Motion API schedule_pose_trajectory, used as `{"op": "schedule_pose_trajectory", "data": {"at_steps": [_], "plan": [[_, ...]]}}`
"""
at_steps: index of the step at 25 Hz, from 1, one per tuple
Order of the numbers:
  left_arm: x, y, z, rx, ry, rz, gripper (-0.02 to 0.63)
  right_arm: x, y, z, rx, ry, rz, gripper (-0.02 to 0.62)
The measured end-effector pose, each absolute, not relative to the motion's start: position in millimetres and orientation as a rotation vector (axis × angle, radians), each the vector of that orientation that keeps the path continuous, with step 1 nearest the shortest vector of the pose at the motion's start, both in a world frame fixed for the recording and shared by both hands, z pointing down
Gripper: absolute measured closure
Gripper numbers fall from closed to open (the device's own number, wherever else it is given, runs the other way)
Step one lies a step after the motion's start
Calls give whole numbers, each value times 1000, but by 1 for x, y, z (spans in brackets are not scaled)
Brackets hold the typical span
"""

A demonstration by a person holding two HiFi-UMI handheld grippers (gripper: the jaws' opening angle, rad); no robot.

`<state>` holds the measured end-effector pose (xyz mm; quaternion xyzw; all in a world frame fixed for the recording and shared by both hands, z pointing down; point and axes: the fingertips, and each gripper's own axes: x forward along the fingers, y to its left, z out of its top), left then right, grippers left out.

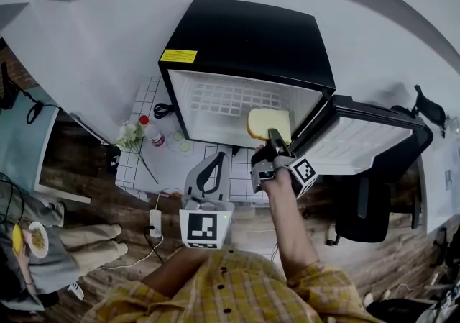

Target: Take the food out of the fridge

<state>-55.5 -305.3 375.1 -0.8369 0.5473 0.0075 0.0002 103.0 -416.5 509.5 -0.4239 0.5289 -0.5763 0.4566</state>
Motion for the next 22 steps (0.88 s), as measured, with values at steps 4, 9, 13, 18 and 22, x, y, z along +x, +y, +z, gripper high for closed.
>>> {"op": "schedule_pose_trajectory", "data": {"at_steps": [4,9,13,18,22], "plan": [[-54,-295,373,-2619,1725,24,601,100,-397,501,-1040,1311,-1427,505],[-52,-286,372,-2618,1735,38,601,97,-372,489,-1016,1322,-1420,505],[-50,-280,369,-2614,1730,30,601,91,-354,479,-1003,1352,-1413,505],[-51,-275,369,-2619,1753,39,601,83,-333,463,-1050,1496,-1347,505],[-49,-272,369,-2617,1745,45,601,78,-319,457,-1164,1683,-1242,505]]}}
